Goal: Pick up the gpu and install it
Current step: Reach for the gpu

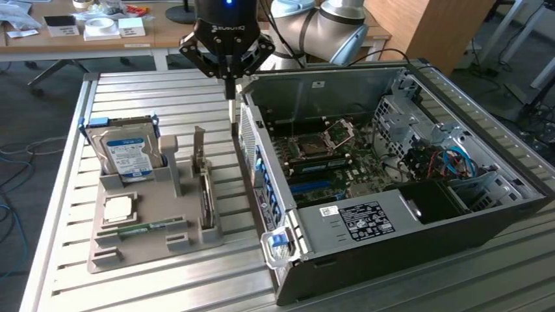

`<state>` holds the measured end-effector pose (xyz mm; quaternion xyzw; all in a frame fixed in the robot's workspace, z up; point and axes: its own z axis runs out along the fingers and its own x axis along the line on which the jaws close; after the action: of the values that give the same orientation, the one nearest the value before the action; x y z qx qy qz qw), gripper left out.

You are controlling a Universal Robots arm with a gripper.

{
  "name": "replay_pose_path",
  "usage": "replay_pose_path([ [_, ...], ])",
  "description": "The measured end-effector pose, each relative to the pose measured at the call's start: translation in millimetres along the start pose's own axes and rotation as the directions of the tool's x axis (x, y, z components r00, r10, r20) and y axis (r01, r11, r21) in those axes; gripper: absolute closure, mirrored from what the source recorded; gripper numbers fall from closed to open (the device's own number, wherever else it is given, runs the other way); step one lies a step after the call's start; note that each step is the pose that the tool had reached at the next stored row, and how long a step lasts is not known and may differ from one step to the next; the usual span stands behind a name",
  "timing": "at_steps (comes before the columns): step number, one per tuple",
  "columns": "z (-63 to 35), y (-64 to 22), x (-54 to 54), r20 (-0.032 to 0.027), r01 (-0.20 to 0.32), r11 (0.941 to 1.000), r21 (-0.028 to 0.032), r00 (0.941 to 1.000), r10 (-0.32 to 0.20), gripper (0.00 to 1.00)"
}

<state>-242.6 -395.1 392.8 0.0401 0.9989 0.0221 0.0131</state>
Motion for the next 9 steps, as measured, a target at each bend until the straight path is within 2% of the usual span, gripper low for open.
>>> replay_pose_path([
  [9,-0.3,-1.0,20.7,0.0001,-0.002,1.0,0.0,1.0,0.002,0.89],
])
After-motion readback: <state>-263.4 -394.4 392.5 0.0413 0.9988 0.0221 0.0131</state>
